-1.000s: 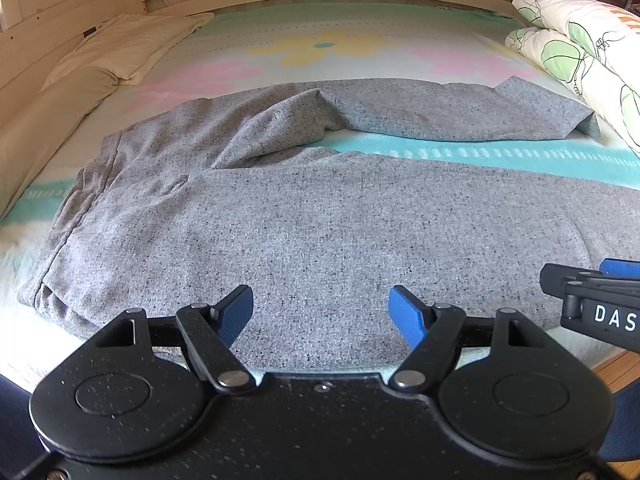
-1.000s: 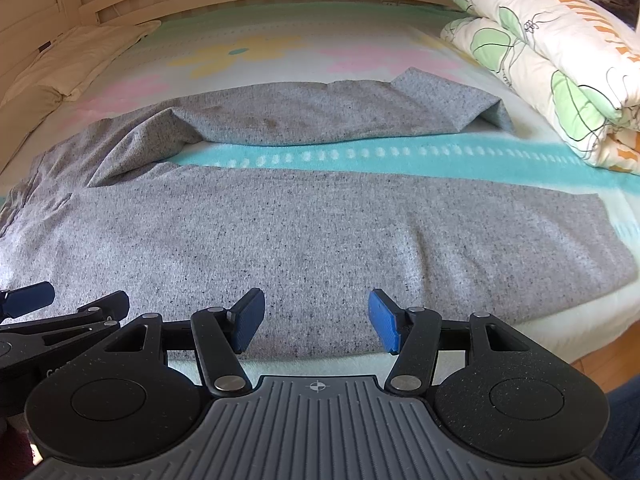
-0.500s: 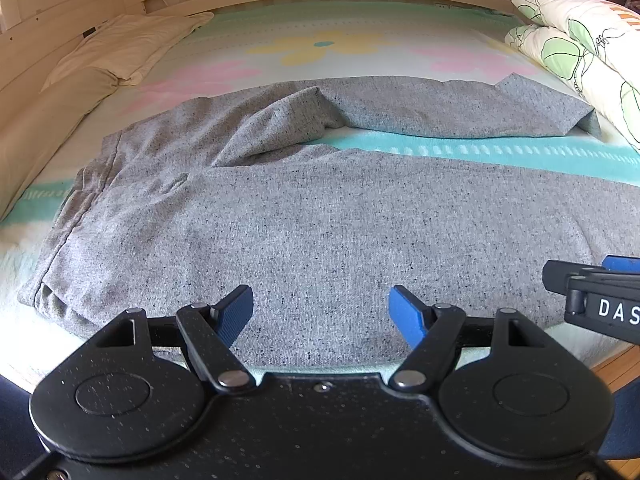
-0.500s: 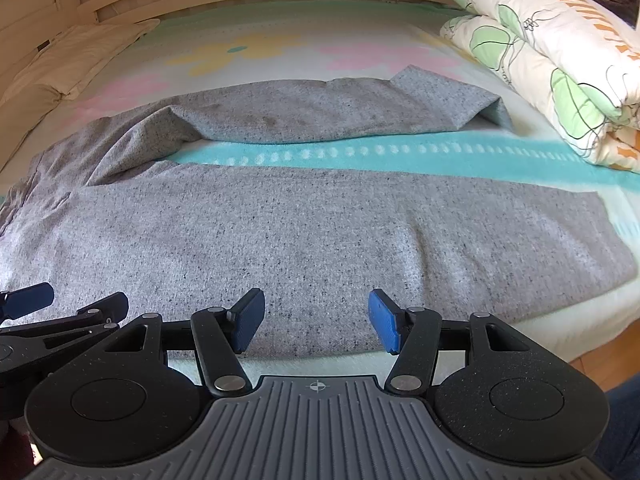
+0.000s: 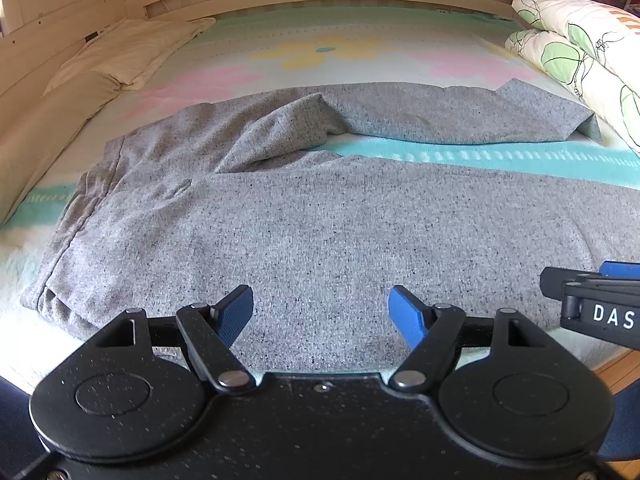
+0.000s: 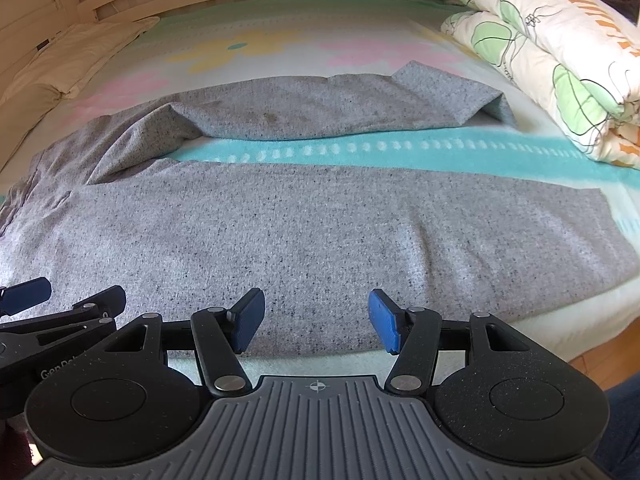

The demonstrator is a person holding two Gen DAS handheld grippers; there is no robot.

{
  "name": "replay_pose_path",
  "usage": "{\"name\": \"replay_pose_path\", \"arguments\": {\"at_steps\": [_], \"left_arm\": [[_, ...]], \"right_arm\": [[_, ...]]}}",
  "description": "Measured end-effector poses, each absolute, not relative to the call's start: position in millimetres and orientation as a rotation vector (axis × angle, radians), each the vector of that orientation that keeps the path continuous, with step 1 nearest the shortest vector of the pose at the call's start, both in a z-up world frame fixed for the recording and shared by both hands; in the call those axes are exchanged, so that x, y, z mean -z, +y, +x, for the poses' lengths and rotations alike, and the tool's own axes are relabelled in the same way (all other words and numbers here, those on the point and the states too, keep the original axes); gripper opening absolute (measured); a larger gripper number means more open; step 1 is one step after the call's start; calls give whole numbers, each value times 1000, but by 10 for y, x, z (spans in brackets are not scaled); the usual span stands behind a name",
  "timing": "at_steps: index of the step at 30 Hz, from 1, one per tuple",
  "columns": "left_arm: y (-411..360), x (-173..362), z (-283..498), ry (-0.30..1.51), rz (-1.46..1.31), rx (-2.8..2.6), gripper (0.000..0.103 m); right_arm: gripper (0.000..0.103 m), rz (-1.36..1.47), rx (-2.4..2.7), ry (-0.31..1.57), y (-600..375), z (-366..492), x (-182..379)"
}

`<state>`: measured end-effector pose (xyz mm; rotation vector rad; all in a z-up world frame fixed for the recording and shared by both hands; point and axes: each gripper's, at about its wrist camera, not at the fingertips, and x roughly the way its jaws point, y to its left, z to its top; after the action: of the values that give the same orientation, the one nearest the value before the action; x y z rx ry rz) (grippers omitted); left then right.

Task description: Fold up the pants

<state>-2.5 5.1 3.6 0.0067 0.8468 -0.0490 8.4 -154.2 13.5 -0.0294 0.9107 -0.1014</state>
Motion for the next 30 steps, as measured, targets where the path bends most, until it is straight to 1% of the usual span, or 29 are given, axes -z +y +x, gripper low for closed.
{"name": "replay_pose_path", "arguments": {"at_steps": [8, 17, 24, 30], "left_arm": [[55, -163, 112, 851, 11, 49, 75], [96, -579, 586, 793, 77, 53, 76], [96, -754, 1094, 744, 124, 38, 76], [-13, -668, 1512, 747, 160, 29, 76]], "right_arm": [[56, 11, 114, 939, -1629, 189, -154], [56, 25, 122, 948, -1774, 503, -419], [56, 49, 173, 925, -2184, 1048, -751], [55, 99, 254, 925, -2687, 1674, -899]]}}
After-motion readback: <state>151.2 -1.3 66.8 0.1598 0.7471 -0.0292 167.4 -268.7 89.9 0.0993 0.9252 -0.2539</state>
